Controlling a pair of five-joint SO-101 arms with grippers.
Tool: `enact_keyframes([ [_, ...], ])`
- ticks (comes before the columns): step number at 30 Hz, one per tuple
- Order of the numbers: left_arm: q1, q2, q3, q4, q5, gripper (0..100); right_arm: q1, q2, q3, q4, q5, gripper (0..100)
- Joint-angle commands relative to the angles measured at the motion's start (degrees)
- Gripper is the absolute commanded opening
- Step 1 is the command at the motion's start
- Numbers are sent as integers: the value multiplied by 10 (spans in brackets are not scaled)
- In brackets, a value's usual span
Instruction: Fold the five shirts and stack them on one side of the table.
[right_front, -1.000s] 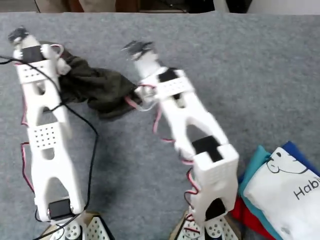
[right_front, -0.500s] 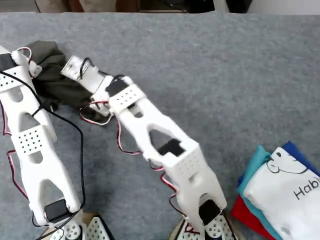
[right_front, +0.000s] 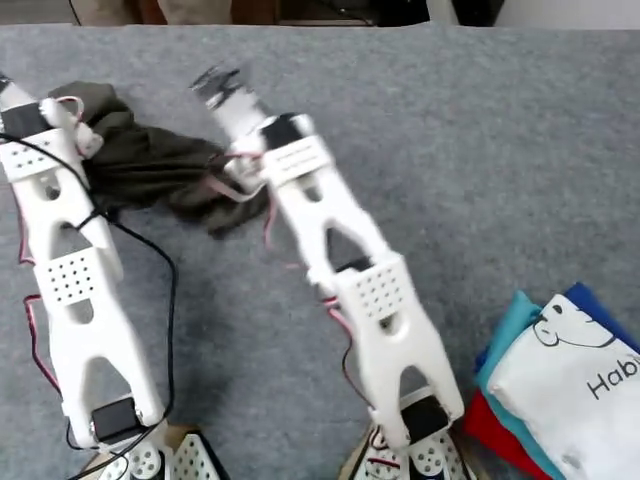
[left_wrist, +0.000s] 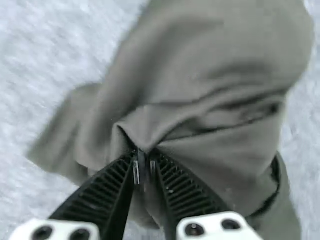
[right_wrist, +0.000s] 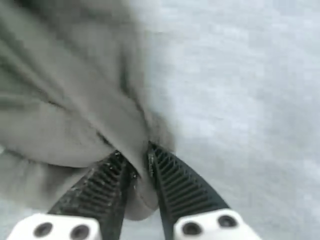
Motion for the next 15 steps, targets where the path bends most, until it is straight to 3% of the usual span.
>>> enact_keyframes([
  [1,11,-42,-26,12,0,45,73,7,-66,8,-31,6],
  [8,-14,-66,-25,19,52,273,168,25,-125,24,-55,5],
  [15,-113,-33,-22,-55,113,289,276,26,-163,18,-83,5],
])
